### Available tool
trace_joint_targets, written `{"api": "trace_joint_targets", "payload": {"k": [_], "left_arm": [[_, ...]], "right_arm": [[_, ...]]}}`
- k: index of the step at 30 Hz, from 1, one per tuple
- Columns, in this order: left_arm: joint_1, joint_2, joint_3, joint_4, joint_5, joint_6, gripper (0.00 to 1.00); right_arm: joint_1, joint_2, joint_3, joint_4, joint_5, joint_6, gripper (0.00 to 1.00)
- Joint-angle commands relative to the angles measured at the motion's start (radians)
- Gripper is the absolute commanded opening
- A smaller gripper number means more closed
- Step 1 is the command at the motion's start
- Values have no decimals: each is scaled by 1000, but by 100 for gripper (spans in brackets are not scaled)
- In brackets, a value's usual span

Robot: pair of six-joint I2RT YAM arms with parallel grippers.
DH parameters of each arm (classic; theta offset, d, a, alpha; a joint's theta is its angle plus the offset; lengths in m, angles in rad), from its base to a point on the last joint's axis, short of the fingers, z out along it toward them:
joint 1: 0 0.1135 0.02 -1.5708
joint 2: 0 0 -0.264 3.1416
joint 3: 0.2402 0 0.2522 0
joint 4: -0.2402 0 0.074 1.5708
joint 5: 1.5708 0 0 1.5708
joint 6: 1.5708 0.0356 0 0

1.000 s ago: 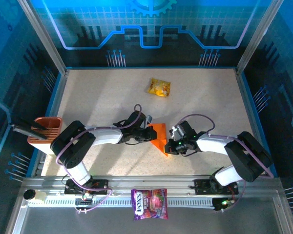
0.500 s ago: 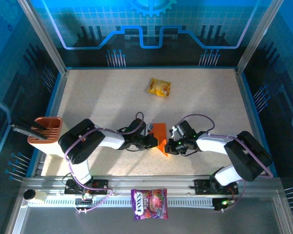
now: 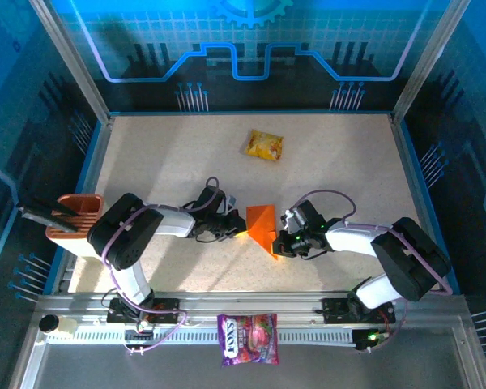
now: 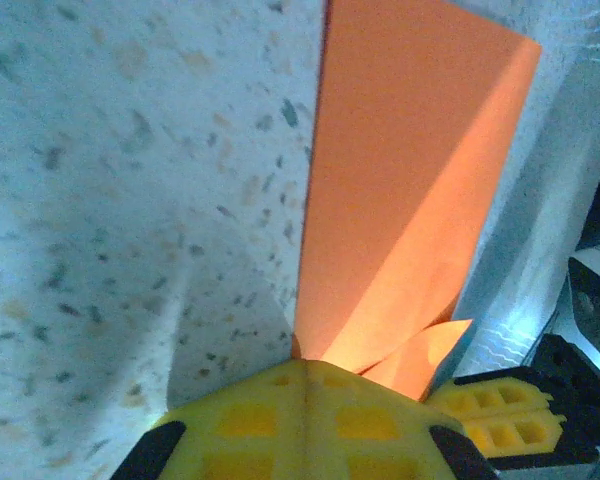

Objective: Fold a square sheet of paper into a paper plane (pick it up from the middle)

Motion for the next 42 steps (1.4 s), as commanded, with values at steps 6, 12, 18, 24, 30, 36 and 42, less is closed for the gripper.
{"api": "trace_joint_targets", "payload": {"k": [6,12,18,24,30,36,42], "left_arm": [[25,-105,8,-151,-104,60,5],[22,-163,-23,-81,-85,36,15],[23,-110,7,-43,-20,10,36],[25,-67,18,27,21,-31,43],[25,-25,46,46,76,-32,43],[25,22,77,67,137,-40,40],[26,56,119,55,191,-26,37]], "right_arm": [[-6,-30,41,-187,71,-141,6],[-16,-172,74,-168,98,-154,28],[-121,-155,77,-107,43,-106,43],[-140,-86,100,-90,0,-90,43],[-140,-100,81,-87,13,-87,44],[-140,-138,75,-117,50,-90,44],[-140,-181,58,-123,75,-99,42]]}}
